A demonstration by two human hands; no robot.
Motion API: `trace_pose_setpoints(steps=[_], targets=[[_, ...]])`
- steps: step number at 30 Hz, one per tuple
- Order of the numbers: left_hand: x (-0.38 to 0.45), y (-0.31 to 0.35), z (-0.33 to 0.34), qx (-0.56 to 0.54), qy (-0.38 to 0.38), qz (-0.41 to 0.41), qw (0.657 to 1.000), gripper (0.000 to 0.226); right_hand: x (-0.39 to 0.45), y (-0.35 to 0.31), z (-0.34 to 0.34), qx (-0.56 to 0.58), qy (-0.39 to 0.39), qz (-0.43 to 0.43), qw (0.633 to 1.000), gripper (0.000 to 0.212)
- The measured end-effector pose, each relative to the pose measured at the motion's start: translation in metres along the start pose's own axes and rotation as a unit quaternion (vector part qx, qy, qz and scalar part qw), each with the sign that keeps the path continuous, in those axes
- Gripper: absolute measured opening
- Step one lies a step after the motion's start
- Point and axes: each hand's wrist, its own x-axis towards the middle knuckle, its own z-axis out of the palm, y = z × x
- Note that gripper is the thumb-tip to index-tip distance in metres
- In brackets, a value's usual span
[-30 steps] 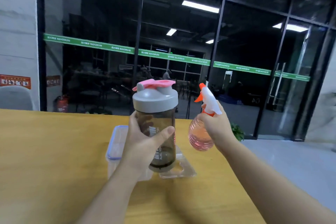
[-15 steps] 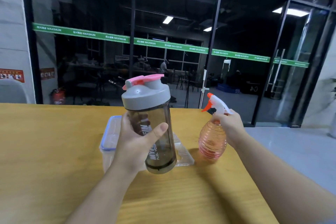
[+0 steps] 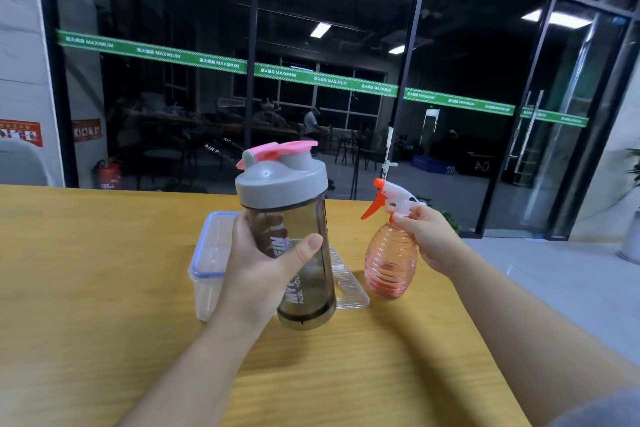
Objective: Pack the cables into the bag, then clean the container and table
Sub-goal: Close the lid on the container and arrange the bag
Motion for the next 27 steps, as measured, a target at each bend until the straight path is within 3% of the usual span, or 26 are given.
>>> trace_pose_setpoints(steps=[4, 9, 14, 16, 19, 23, 25, 27], targets=[[-0.001, -0.001, 0.0, 0.012, -0.001, 0.0, 1.0, 0.07, 0.004, 0.001, 0.003, 0.014, -0.009, 0.011, 1.0, 0.018], [-0.002, -0.003, 0.0, 0.016, -0.005, -0.003, 1.0, 0.078, 0.01, 0.006, 0.004, -0.042, -0.005, 0.021, 0.999, 0.01], [-0.003, -0.003, -0.001, 0.022, -0.007, -0.005, 1.0, 0.078, 0.004, 0.009, 0.01, -0.015, 0.071, 0.029, 0.997, 0.059], [-0.005, -0.002, 0.001, 0.02, -0.01, -0.008, 1.0, 0.074, -0.009, 0.004, 0.014, 0.007, 0.159, -0.019, 0.987, 0.062], [-0.009, 0.0, 0.004, 0.019, -0.021, -0.019, 0.999, 0.072, -0.033, -0.014, 0.024, -0.012, 0.235, -0.157, 0.959, 0.043], [-0.011, -0.001, 0.004, 0.013, -0.045, -0.041, 0.998, 0.076, -0.058, -0.053, 0.045, -0.002, 0.149, -0.246, 0.958, 0.024], [-0.012, 0.0, 0.004, -0.013, -0.066, -0.054, 0.996, 0.079, -0.071, -0.073, 0.058, 0.034, 0.044, -0.232, 0.971, 0.023], [-0.013, 0.001, 0.005, -0.03, -0.077, -0.064, 0.995, 0.079, -0.076, -0.083, 0.068, 0.044, -0.086, -0.192, 0.977, 0.041]])
